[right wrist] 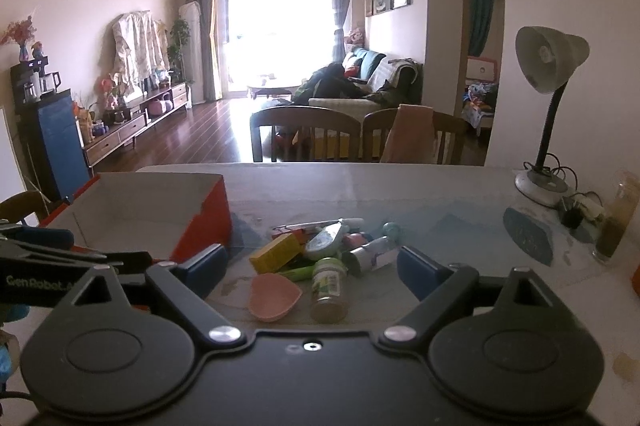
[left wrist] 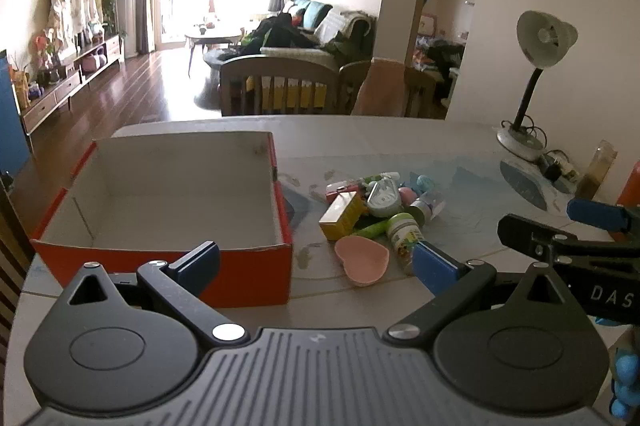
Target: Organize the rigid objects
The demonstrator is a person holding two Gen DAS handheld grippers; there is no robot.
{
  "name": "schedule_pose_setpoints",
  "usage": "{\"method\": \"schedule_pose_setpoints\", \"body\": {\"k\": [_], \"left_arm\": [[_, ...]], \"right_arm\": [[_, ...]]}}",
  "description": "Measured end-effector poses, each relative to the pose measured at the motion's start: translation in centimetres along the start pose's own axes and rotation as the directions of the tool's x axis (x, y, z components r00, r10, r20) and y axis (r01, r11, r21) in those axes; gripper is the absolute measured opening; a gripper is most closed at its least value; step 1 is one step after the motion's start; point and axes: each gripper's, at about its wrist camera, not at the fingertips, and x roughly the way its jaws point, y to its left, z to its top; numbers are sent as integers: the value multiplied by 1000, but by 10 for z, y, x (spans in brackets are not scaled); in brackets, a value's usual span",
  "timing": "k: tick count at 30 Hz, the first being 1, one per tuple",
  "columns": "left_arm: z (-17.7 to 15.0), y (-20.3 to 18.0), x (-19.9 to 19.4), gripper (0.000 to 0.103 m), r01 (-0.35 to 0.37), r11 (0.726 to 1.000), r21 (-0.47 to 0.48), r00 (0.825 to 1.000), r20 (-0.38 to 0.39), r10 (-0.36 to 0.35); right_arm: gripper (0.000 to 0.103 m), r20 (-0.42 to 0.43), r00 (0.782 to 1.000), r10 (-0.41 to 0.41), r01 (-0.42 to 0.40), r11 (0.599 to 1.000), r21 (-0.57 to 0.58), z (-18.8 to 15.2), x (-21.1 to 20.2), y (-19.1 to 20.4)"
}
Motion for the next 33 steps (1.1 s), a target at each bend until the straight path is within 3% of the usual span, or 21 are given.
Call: {"method": "schedule_pose_setpoints", "body": {"k": [8, 15, 23, 26, 29, 33], "left_arm": [[1, -27, 53, 102, -41, 999, 6, 996, -73, 41], [-5, -50, 103, 102, -62, 998, 14, 991, -115, 64], [-17, -79, 151, 100, -81, 994, 71, 983, -158, 92], [-19, -83, 165, 93, -91, 993, 74, 978, -184, 103], [-22, -80, 174, 75, -99, 994, 54, 972, -209, 108], [-26, -74, 185, 74, -119, 993, 20, 965, -231, 121]], "right_arm": [[89, -82, 994, 67, -68, 998, -10, 3, 43, -36], [78, -203, 975, 92, -96, 995, -9, 0, 98, -61], [70, -324, 926, 194, -198, 980, 20, -1, 154, -72], [66, -378, 898, 223, -225, 974, 40, 0, 173, -74], [62, -412, 879, 239, -245, 969, 38, -2, 187, -72], [60, -447, 854, 268, -273, 961, 55, -4, 200, -70]]}}
